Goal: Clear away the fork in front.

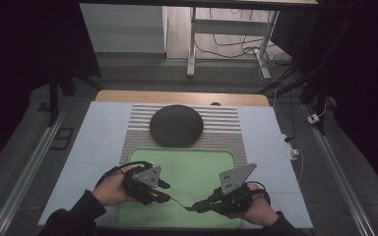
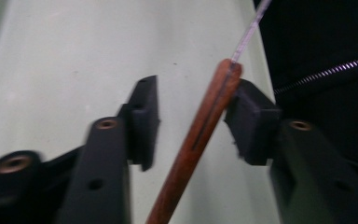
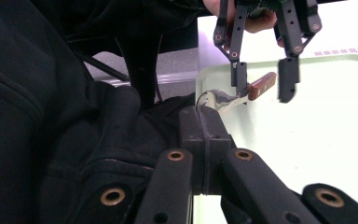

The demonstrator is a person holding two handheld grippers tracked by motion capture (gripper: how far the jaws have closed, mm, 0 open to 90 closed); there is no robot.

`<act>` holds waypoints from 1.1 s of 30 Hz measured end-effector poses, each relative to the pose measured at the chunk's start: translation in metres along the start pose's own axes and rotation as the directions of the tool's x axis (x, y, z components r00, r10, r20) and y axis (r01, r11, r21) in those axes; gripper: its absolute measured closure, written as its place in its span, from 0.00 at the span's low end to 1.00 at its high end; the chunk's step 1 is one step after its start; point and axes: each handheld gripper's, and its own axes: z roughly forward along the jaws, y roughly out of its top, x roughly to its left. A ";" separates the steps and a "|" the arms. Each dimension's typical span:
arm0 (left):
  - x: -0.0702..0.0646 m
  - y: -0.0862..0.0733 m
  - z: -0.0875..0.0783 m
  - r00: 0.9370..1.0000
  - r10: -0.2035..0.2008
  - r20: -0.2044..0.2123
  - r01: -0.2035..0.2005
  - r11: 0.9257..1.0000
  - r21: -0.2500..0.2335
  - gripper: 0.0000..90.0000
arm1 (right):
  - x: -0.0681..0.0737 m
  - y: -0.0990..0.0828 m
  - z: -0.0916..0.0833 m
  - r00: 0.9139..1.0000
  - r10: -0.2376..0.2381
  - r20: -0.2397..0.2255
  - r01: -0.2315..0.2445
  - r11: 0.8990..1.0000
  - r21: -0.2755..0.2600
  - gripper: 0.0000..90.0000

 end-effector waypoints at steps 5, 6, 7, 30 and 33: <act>-0.002 0.002 0.002 0.999 0.034 0.026 -0.034 0.999 0.012 0.78 | -0.001 -0.001 0.001 1.000 0.005 -0.012 -0.005 1.000 0.004 1.00; -0.003 0.002 0.002 0.999 0.041 0.028 -0.041 0.999 0.013 0.79 | -0.001 -0.001 0.001 1.000 0.008 -0.015 -0.008 1.000 0.004 1.00; -0.003 0.002 0.003 0.998 0.047 0.032 -0.047 0.999 0.016 0.80 | -0.001 -0.001 0.001 1.000 0.010 -0.018 -0.010 1.000 0.005 1.00; -0.014 0.001 0.003 0.993 -0.111 -0.037 0.114 0.988 0.103 0.89 | -0.009 -0.014 -0.018 0.951 0.108 0.289 -0.099 0.994 -0.044 0.61; -0.013 -0.002 0.000 0.979 -0.198 -0.058 0.203 0.973 0.111 0.89 | -0.006 -0.019 -0.024 0.926 0.139 0.350 -0.126 0.990 -0.058 0.54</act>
